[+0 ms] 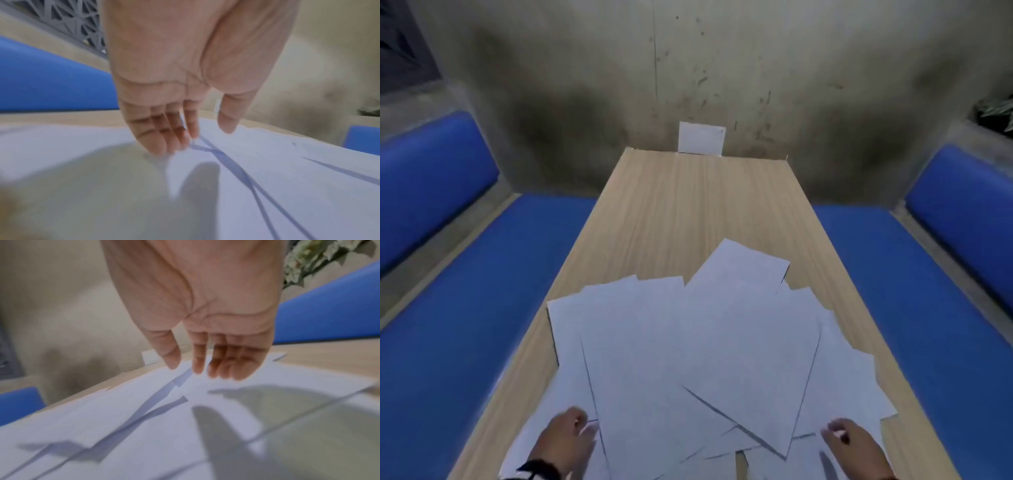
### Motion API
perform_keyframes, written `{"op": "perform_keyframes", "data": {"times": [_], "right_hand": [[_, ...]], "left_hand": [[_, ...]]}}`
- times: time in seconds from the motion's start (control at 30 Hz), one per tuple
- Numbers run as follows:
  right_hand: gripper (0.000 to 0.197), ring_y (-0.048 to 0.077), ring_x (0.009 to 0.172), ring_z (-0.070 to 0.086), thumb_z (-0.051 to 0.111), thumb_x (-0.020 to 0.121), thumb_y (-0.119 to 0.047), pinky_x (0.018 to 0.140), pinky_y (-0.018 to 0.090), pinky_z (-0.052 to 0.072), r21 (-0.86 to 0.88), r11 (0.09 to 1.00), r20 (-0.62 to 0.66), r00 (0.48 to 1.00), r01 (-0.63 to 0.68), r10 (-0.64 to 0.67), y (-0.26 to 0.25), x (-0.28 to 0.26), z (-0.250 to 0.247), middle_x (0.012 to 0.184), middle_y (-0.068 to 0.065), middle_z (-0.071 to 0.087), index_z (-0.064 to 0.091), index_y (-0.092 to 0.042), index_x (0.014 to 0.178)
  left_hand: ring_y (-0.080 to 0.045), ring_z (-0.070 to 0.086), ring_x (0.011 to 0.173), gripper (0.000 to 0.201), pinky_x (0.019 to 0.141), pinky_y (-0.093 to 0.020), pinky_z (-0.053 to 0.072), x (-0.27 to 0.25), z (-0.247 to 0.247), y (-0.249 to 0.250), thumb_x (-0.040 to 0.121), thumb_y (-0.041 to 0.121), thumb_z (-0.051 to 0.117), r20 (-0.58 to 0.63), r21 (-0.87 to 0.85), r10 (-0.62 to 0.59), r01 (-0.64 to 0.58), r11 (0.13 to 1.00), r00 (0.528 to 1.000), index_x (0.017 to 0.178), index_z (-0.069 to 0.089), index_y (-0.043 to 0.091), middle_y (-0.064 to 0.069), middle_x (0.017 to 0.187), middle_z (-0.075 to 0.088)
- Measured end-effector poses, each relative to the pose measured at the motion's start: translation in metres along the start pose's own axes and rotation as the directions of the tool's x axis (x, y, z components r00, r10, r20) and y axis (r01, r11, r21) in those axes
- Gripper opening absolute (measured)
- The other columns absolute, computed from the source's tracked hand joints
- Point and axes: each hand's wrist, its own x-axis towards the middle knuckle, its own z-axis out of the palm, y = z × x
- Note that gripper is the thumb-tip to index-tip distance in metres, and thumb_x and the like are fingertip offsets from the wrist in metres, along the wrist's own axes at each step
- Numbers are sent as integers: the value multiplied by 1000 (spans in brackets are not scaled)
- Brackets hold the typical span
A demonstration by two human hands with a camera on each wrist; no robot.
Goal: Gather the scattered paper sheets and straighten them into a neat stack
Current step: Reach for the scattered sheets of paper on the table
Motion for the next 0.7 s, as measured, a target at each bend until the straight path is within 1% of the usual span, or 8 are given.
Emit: {"op": "perform_keyframes", "data": {"times": [0.07,0.13,0.2,0.27,0.4,0.53,0.63,0.7], "right_hand": [[42,28,112,55,61,89,-38,104,36,41,7,997,-115,990,-80,81,-21,15,6,125,16,59,60,-10,120],[70,28,136,37,55,85,-57,113,42,31,-47,985,-189,970,-166,154,-36,18,5,148,13,41,46,-14,139],[90,27,147,16,49,79,-70,117,46,23,-166,966,-192,967,-200,167,-38,21,12,159,10,20,30,-16,149],[102,27,149,7,47,75,-76,119,47,20,-236,956,-136,980,-177,148,-37,22,25,163,8,7,17,-17,153],[99,28,151,-1,43,80,-73,121,46,14,-354,932,-15,997,-81,81,-44,11,48,164,7,-7,4,-22,155],[80,29,151,-3,47,88,-55,122,45,12,-376,911,137,982,172,-129,-54,-2,67,164,4,-7,9,-32,154],[68,25,150,7,52,88,-47,120,41,18,-331,912,156,967,244,-203,-56,-3,66,164,2,6,26,-32,150],[59,24,142,26,54,89,-43,116,34,27,-239,951,61,981,195,-185,-53,1,59,154,8,27,41,-20,142]], "left_hand": [[-31,51,112,44,88,-35,42,13,-2,26,78,44,58,-137,5,-51,52,999,989,108,56,12,-13,114,55],[-29,30,133,80,106,-42,32,17,-4,48,71,60,55,-215,47,-128,141,989,968,134,39,12,-12,144,34],[-25,12,143,103,112,-46,23,18,2,53,63,74,47,-205,162,-169,204,965,964,144,20,16,-8,156,13],[-24,3,145,111,113,-49,19,21,9,55,60,79,43,-155,219,-173,205,954,973,147,7,20,-7,158,0],[-26,-5,146,104,116,-49,14,18,22,70,65,76,42,-73,296,-134,149,944,988,147,0,29,-5,159,-8],[-27,-1,145,94,115,-48,15,18,32,82,66,66,53,-8,285,-29,30,958,1000,144,10,37,-3,159,-5],[-28,12,139,67,113,-43,21,21,27,84,72,38,58,-28,203,10,-5,979,1000,135,33,40,-2,155,6],[-29,19,134,43,112,-44,24,23,25,82,80,36,54,-146,65,-14,24,998,989,123,49,37,-3,152,14]]}}
